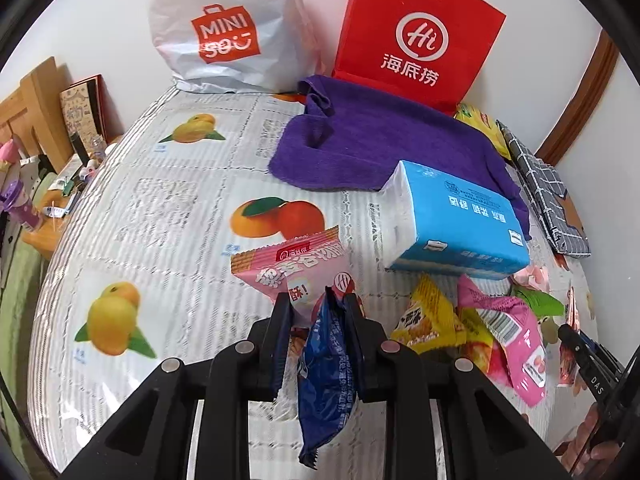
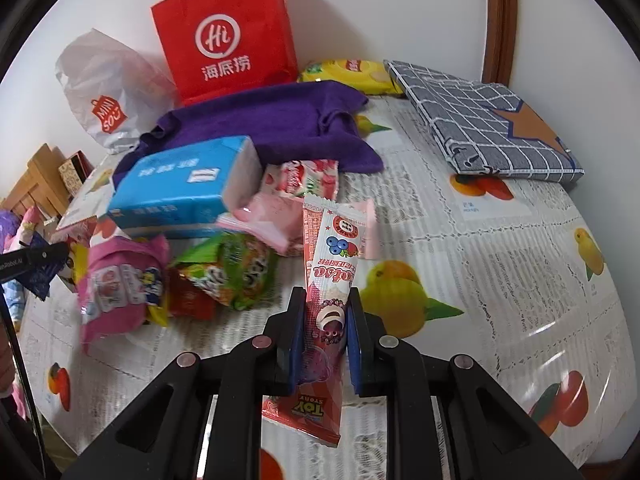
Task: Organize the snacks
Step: 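Lift the ice-pop wrapper with the right tool while the left tool lifts the blue biscuit packet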
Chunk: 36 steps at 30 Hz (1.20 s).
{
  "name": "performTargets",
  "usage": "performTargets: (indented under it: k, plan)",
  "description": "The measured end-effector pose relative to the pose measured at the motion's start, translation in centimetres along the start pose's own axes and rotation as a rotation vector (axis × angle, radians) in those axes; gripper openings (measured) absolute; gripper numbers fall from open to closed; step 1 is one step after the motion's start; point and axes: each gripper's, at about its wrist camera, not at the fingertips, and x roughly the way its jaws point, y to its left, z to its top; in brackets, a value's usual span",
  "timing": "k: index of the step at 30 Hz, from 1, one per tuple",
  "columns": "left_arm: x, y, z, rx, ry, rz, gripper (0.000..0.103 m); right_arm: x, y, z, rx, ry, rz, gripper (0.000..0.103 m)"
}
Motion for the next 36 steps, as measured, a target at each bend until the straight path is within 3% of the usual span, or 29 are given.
performTargets:
  k: [11, 22, 26, 33, 36]
  plan:
    - [-2.4, 0.3, -0.6, -0.004, -0.020, -0.036, 0.024, -2.0, 1.6, 0.6, 0.006, -0.020, 0.038, 0.019]
    - [1.8, -1.1, -1.2, -0.018, 0.099, -0.172, 0.025, -1.5, 1.9, 0.5, 0.004, -0.010, 0.054, 0.019]
    - [2.5, -1.7, -0.6, -0.001, 0.106, -0.149, 0.034, -0.6, 1.9, 0.2, 0.000, 0.007, 0.054, 0.019]
    - [2.3, -1.2, -1.4, 0.037, 0.136, -0.098, 0.035, -0.1, 1.4, 0.2, 0.008, 0.008, 0.057, 0.019]
    - [1.8, -1.0, -2.4, 0.052, 0.139, -0.067, 0.053, -0.2, 1.3, 0.0, 0.009, 0.003, 0.065, 0.019]
